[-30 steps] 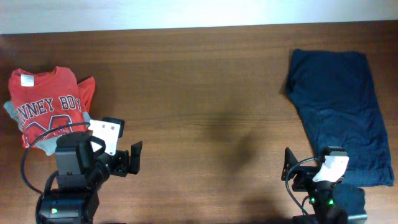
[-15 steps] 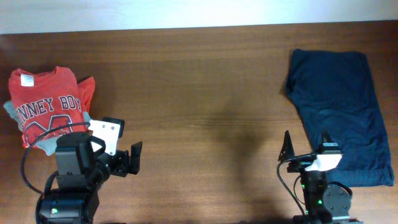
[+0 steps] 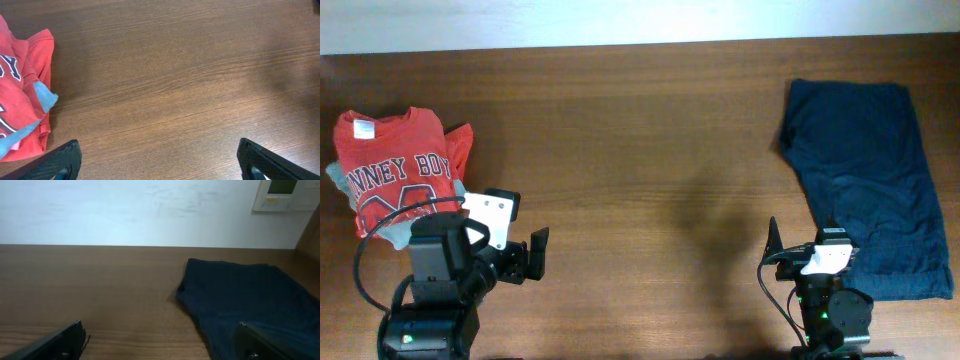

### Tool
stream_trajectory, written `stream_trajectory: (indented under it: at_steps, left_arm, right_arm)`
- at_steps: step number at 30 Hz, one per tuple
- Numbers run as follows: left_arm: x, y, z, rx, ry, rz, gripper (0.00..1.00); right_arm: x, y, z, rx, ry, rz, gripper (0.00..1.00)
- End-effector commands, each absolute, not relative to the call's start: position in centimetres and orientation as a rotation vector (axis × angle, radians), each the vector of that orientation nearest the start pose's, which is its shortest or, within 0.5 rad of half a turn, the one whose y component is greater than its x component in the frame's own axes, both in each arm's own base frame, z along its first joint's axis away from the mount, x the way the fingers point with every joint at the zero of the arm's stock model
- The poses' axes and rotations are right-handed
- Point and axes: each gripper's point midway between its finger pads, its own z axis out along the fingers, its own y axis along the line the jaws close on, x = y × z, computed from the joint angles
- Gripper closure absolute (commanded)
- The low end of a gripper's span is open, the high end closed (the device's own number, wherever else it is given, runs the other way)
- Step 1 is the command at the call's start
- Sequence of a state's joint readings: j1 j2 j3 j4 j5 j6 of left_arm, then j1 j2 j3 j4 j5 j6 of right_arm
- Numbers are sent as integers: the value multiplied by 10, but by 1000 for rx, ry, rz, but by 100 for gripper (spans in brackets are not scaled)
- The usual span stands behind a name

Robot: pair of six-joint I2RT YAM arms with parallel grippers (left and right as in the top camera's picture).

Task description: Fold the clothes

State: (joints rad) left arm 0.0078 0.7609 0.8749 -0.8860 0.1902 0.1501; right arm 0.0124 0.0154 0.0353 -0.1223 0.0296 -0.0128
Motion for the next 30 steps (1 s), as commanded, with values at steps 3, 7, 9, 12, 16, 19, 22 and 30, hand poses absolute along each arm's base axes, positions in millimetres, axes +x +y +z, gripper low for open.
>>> stream_trajectory:
  at_steps: [3, 7, 9, 12, 16, 19, 22, 30]
  left_arm:
    - [239, -30, 214, 267, 2309, -133, 1]
    - [239, -30, 214, 267, 2309, -133, 1]
    - [239, -30, 214, 267, 2309, -133, 1]
    - [239, -30, 214, 267, 2309, -133, 1]
    - [239, -30, 214, 267, 2309, -133, 1]
    - [239, -30, 214, 267, 2308, -133, 1]
    - [236, -30, 220, 266, 2282, -128, 1]
    - [214, -28, 196, 262, 2243, -110, 1]
  right_arm:
    - [244, -5, 155, 4, 1673, -42, 1]
    - [244, -5, 155, 4, 1673, -43, 1]
    - [244, -5, 155, 3, 1673, -42, 1]
    - [244, -5, 155, 4, 1673, -43, 1]
    - [244, -5, 155, 4, 1673, -43, 1]
    - [244, -5, 155, 3, 1673, -42, 1]
    - [244, -5, 155, 4, 1673, -43, 1]
    - [244, -5, 155, 4, 1673, -43, 1]
